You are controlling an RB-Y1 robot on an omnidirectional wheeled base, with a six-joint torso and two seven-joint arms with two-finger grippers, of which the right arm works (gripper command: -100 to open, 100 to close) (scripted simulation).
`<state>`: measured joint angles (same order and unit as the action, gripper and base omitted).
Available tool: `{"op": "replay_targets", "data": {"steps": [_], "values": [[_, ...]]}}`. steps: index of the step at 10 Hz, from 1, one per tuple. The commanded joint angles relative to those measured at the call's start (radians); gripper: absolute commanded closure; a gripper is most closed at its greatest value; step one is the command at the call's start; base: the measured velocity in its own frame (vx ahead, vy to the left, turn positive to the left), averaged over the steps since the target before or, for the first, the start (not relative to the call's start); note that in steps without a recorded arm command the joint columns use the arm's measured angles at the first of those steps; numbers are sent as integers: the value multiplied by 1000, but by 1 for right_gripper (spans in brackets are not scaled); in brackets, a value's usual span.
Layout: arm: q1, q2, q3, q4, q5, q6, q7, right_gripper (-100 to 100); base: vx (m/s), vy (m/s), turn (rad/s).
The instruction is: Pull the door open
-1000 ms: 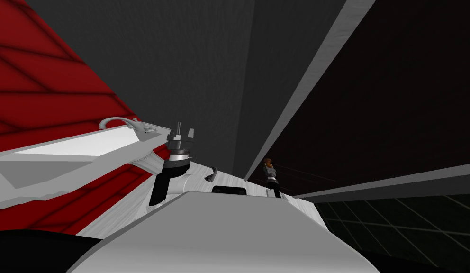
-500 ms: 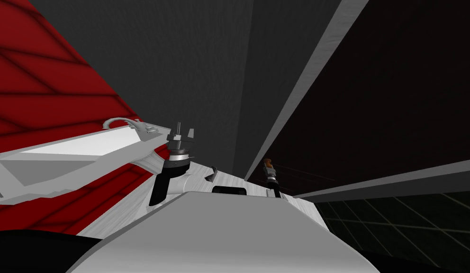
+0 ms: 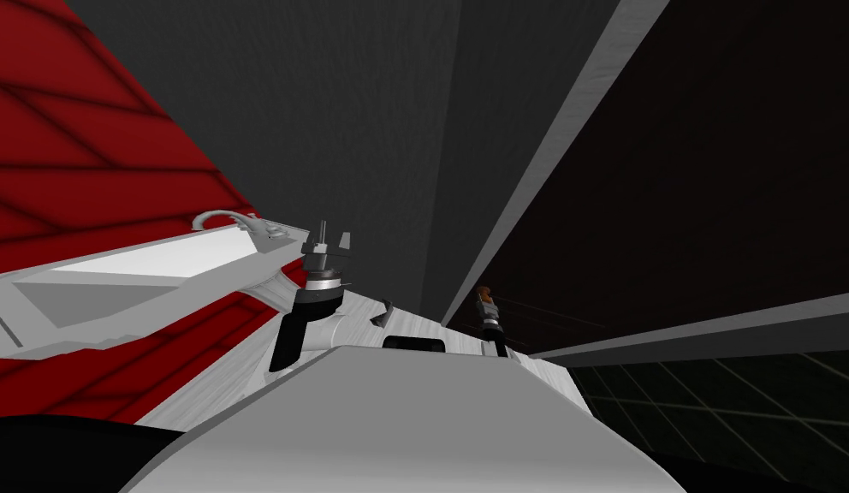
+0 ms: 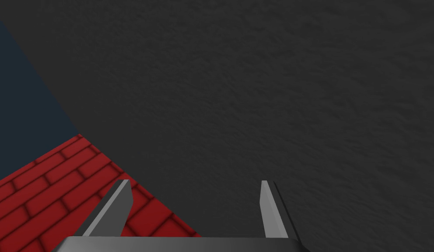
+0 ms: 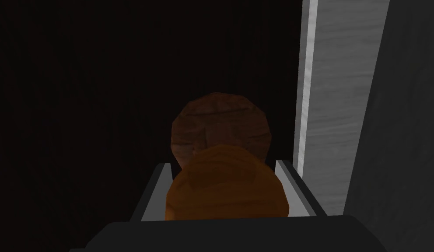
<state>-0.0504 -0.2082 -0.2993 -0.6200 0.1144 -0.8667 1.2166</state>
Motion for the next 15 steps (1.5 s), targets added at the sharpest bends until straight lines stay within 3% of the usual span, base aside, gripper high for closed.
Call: {"op": "replay_targets", "data": {"steps": [1,15], "values": [[-1,2,6,2,-7,-1,-44,100,-25,-8,25],[-8,-8,45,9,-74,-1,-373,100,-26,-8,25]]}}
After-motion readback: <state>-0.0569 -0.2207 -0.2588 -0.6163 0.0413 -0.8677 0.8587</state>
